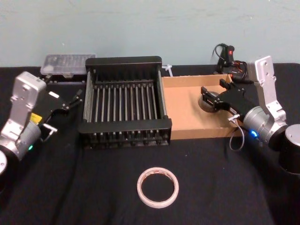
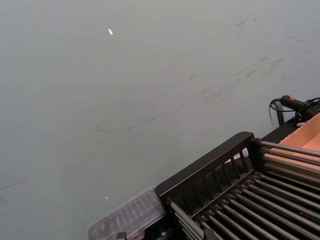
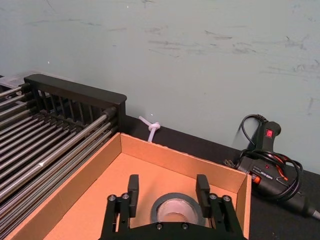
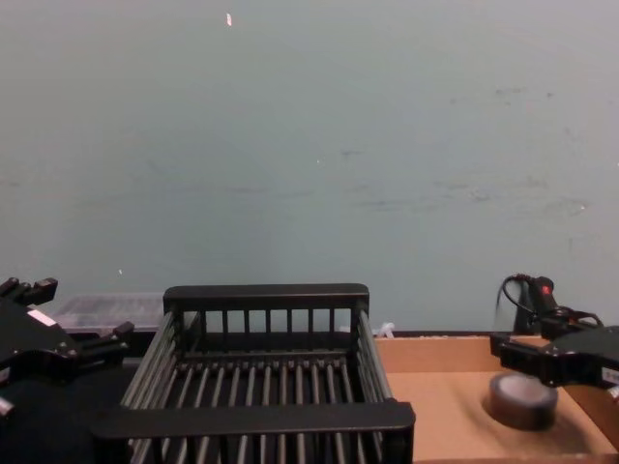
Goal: Pick up the white tape and place it into the black box , Pick up the silver tape and place it into the brown box.
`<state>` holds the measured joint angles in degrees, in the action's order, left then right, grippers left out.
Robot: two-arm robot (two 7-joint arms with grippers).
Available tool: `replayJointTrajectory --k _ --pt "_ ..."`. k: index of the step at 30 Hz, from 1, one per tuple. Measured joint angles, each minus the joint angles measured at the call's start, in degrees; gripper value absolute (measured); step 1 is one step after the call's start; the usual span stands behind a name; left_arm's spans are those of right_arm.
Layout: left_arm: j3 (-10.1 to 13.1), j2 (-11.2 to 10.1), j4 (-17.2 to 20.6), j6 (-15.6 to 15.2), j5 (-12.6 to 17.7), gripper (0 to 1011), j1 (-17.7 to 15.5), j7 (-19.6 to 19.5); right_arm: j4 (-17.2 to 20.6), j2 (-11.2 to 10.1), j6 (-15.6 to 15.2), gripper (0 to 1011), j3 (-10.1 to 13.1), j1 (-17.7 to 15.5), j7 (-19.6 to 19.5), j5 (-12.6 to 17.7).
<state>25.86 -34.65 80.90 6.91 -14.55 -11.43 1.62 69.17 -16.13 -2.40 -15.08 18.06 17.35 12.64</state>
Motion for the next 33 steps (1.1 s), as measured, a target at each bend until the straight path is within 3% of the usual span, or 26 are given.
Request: replayJointTrajectory --k 11,24,33 --pt "0.00 0.00 0.00 0.00 0.00 1001 0.00 0.00 0.06 -0.01 -0.01 995 0.00 -0.05 0.00 0.05" --pt "0.00 0.00 0.00 0.00 0.00 1001 0.00 0.00 0.25 -0.01 -0.09 1002 0.08 -0.14 0.00 0.07" --pt "0.00 0.00 0.00 0.00 0.00 1001 0.00 0.00 5.21 -0.74 -2.34 1002 1.83 -3.39 1.09 2.52"
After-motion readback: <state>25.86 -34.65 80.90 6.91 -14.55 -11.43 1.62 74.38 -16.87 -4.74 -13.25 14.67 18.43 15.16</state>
